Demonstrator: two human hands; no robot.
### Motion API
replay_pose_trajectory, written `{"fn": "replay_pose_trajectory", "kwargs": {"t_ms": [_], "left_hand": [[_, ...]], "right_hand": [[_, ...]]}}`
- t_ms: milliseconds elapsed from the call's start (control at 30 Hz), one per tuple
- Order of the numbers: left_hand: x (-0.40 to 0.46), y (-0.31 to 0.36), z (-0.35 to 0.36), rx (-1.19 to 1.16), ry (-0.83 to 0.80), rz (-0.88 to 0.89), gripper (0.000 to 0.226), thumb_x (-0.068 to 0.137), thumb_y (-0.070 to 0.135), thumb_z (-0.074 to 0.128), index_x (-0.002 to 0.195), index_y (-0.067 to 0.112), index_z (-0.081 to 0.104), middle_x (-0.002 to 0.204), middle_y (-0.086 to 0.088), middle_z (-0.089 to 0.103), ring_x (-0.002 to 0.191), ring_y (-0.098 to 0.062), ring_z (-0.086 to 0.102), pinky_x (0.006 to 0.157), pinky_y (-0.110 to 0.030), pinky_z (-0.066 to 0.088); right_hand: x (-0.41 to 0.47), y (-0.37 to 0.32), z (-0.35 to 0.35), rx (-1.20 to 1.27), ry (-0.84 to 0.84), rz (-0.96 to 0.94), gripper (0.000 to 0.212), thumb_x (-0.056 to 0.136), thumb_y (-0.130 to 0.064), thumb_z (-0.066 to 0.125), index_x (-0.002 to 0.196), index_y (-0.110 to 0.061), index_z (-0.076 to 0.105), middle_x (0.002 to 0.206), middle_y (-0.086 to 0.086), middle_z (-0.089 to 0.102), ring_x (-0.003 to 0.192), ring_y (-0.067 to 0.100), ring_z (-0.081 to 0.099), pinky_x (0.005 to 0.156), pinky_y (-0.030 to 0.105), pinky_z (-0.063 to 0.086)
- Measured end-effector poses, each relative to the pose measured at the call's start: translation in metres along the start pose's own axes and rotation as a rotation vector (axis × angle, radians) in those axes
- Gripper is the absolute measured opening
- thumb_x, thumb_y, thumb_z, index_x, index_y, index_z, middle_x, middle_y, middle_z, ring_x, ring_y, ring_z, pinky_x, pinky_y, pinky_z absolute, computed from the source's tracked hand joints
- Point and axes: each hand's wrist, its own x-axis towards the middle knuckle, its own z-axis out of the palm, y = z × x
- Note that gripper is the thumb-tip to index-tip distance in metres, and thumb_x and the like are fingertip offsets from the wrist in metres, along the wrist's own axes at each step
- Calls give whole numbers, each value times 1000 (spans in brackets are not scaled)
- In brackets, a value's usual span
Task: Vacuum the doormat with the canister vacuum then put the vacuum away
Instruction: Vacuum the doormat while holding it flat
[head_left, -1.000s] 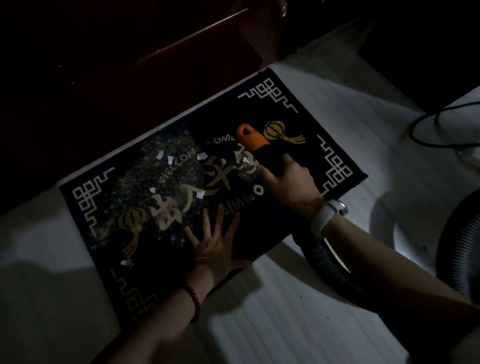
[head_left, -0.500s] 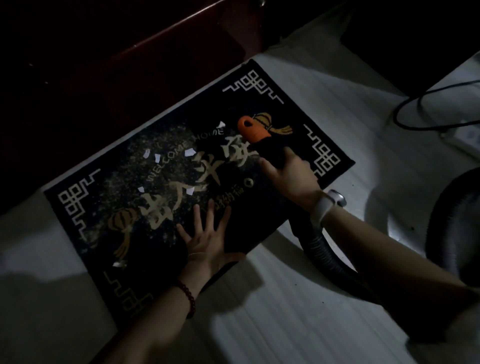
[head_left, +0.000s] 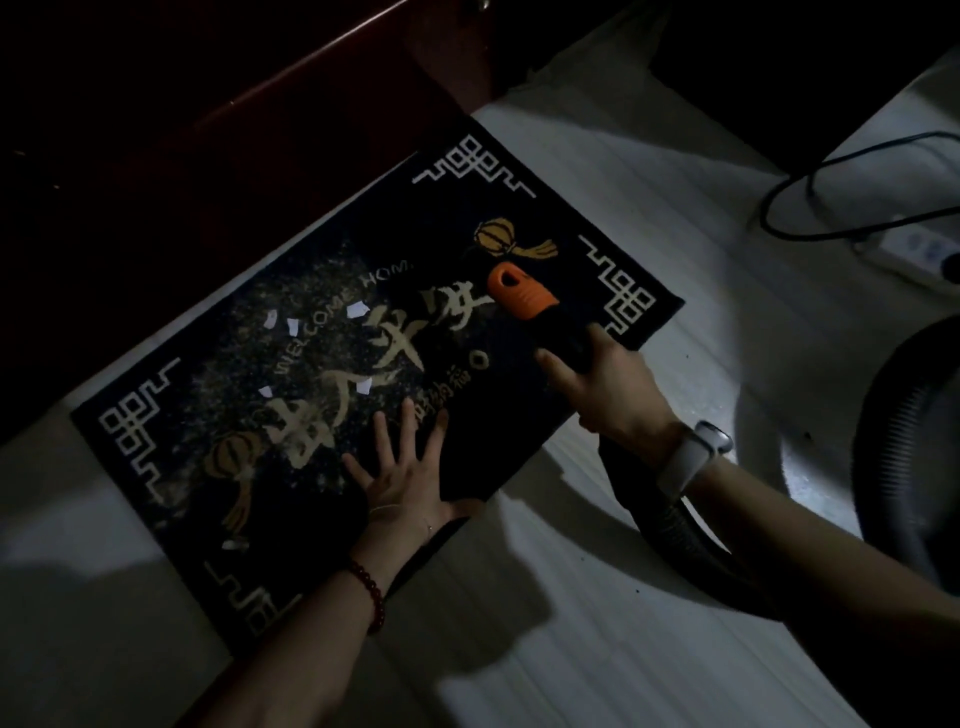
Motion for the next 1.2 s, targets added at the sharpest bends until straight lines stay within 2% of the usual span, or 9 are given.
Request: {"fn": "replay_pose_trajectory", "kwargs": {"t_ms": [167, 267, 367, 533, 700, 833, 933, 1033, 1200], "left_hand": [[1, 0, 0, -9, 4, 7, 116, 65, 71, 60, 141, 38, -22, 146, -1, -40, 135, -34, -33, 104, -70, -1], [0, 1, -2, -9, -12, 8, 117, 65, 72, 59, 141, 38, -23, 146, -2, -39, 135, -34, -33, 104, -70, -1], [1, 1, -2, -9, -16, 0, 116, 66, 71, 60, 141, 38, -22, 146, -2, -39, 134, -34, -33, 104, -70, -2], [1, 1, -1, -29, -7, 6, 114, 67, 70, 60, 142, 38, -20, 147, -1, -38, 134, -33, -33, 104, -70, -3], [3, 0, 4, -13, 26, 6, 114, 66, 70, 60, 143, 37, -17, 147, -1, -37, 135, -34, -32, 104, -71, -1], [3, -1, 4, -10, 24, 12, 115, 65, 71, 60, 142, 37, -19, 147, -1, -38, 135, -34, -32, 104, -71, -2], [3, -2, 4, -22, 24, 19, 115, 64, 73, 58, 142, 37, -19, 148, -1, -36, 136, -34, -31, 104, -71, -2], [2, -2, 3, -16, 17, 14, 115, 65, 72, 59, 141, 38, -21, 148, -1, -37, 135, -34, -32, 104, -71, -2], [3, -1, 3, -16, 12, 6, 114, 67, 71, 58, 140, 39, -23, 147, -1, -37, 135, -34, -32, 105, -71, -2]], "right_hand": [[-31, 20, -29, 305, -146, 130, 30, 87, -39, 56, 101, -13, 51, 57, 8, 55, 44, 23, 54, 48, 37, 50], [-20, 19, -35, 329, -69, 107, 28, 88, -37, 57, 101, -14, 52, 53, 7, 54, 43, 25, 54, 48, 38, 50], [1, 7, -28, 252, 18, 42, 30, 88, -38, 56, 103, -13, 51, 60, 7, 58, 42, 22, 56, 44, 33, 50], [-25, 17, 13, -2, -18, -1, 39, 85, -45, 55, 107, -14, 47, 85, 18, 66, 65, 37, 64, 59, 47, 54], [-58, 31, 9, -92, -77, 64, 30, 83, -48, 56, 95, -23, 46, 76, 7, 63, 61, 28, 62, 58, 45, 54], [7, 6, 2, 104, 35, 48, 37, 85, -46, 56, 106, -17, 50, 75, 5, 63, 54, 21, 59, 51, 34, 51], [30, -2, 2, 73, 91, 23, 39, 86, -45, 55, 110, -14, 51, 81, 1, 59, 60, 14, 55, 55, 27, 43], [-12, 19, 6, 137, 14, 71, 33, 87, -43, 55, 106, -17, 48, 72, 3, 60, 51, 19, 58, 49, 33, 50], [-73, 54, 7, -99, -39, 106, 33, 84, -45, 55, 101, -17, 47, 75, 5, 61, 59, 23, 60, 60, 43, 54]]}}
